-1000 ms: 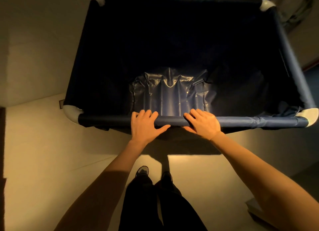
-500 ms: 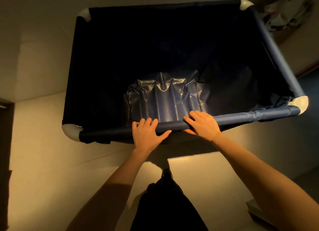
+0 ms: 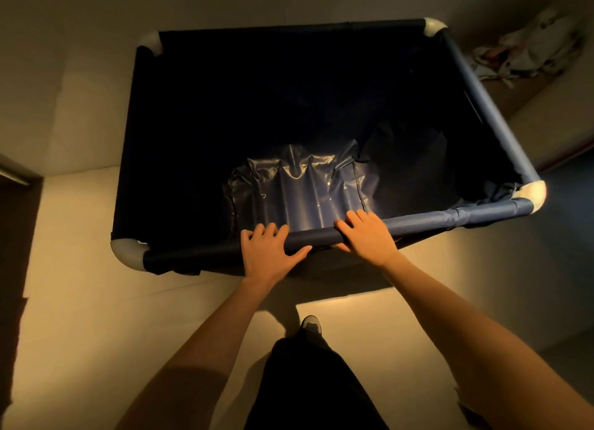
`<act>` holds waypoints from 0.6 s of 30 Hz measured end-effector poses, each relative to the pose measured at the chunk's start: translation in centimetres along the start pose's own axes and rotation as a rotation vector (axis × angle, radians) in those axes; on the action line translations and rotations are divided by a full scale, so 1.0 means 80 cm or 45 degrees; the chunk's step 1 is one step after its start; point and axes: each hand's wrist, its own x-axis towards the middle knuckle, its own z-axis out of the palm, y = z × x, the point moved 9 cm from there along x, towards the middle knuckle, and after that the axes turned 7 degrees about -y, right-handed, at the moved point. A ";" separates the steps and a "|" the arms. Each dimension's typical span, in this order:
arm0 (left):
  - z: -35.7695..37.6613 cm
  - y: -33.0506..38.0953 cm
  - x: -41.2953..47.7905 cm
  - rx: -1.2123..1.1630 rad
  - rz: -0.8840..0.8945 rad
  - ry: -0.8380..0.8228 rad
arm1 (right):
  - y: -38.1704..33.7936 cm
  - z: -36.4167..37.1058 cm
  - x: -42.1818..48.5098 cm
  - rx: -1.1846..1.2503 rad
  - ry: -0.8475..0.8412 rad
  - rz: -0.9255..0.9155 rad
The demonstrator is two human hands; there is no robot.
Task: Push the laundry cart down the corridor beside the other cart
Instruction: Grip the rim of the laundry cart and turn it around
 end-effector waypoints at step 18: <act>-0.023 0.216 0.054 -0.145 0.050 0.015 | 0.202 -0.062 -0.110 -0.162 0.023 -0.145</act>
